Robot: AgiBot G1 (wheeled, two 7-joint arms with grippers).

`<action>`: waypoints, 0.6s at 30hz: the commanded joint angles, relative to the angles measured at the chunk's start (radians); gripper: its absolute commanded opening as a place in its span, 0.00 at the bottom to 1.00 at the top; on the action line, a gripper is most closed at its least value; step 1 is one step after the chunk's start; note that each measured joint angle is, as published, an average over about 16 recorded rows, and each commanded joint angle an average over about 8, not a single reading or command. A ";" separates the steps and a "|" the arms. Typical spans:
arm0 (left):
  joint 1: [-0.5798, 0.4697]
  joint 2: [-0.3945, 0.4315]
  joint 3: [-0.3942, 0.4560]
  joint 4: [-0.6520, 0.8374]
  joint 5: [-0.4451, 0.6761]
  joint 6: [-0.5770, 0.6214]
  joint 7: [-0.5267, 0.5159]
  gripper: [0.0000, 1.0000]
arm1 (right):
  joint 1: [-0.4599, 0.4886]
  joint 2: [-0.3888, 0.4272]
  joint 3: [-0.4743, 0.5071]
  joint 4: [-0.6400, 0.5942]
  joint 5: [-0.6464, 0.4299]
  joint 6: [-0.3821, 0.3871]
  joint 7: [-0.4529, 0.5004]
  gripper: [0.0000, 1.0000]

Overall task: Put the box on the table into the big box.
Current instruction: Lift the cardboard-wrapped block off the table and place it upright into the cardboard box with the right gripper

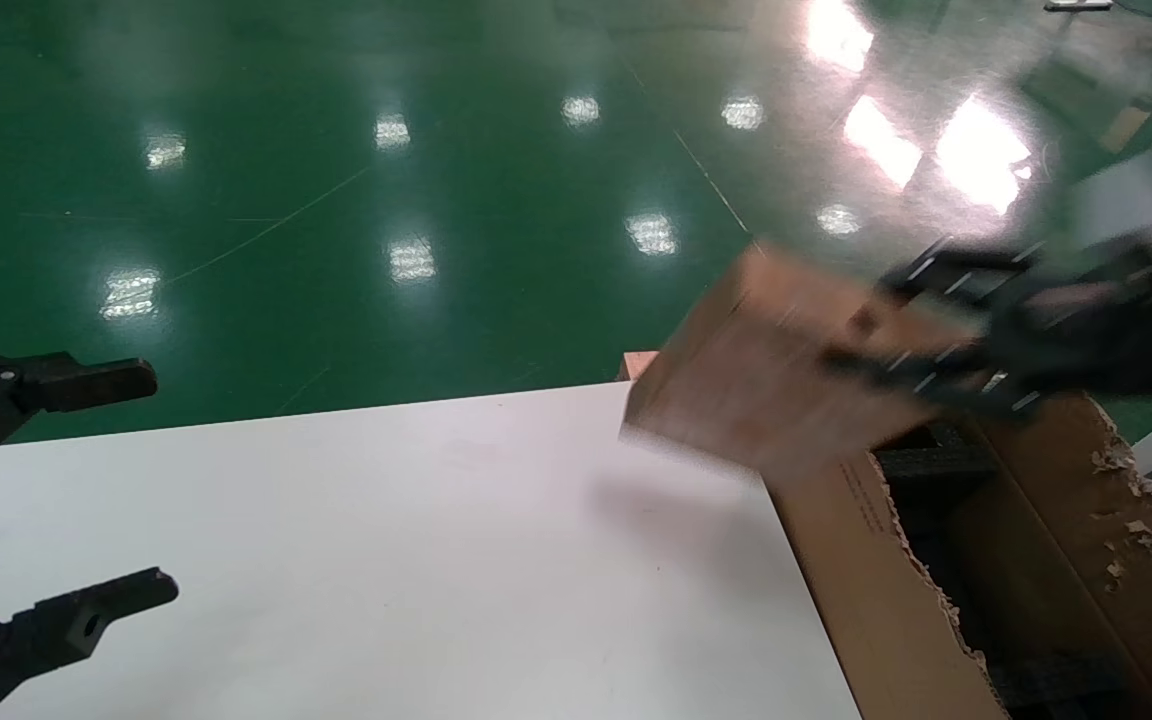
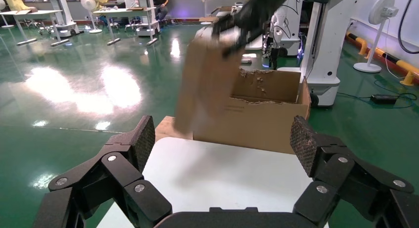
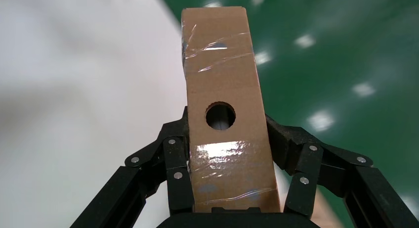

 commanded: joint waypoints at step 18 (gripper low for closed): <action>0.000 0.000 0.000 0.000 0.000 0.000 0.000 0.00 | 0.072 0.297 -0.015 -0.045 0.020 0.155 0.076 0.00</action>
